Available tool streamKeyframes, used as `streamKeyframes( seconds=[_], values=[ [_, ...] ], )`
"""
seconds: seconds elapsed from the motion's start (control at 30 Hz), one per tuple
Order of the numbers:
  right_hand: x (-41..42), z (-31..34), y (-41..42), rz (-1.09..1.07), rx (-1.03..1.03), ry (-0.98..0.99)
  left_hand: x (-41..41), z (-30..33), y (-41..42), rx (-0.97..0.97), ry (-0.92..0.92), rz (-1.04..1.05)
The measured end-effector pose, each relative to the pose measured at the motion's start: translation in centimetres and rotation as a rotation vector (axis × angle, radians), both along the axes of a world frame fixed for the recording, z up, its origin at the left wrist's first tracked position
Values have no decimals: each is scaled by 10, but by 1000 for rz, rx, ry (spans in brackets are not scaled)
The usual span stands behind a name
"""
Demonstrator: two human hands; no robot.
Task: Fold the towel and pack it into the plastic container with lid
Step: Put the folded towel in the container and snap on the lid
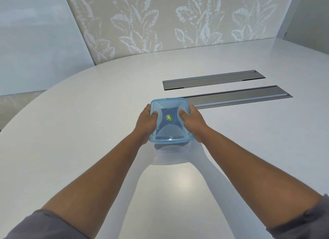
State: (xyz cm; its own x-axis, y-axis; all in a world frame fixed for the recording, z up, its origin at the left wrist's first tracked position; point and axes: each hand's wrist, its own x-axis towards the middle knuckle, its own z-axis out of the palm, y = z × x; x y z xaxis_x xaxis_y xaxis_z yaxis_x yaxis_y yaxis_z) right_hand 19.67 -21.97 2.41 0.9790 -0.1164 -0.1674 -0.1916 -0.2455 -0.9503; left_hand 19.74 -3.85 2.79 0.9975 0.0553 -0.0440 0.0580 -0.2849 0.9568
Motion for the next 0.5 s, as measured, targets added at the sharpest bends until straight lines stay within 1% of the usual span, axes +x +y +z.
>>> streamKeyframes(
  seconds=[0.2,0.33,0.43,0.5],
  values=[
    [5,1,1,58,-92,-7,5,-6,4,43,-56,54],
    [9,-1,0,104,-219,-32,22,-5,8,154,-58,5],
    [10,-2,-1,143,-261,-53,40,-1,10,247,-35,-43],
    [11,-2,-1,185,-278,-56,47,0,8,256,-52,-23]
  ],
)
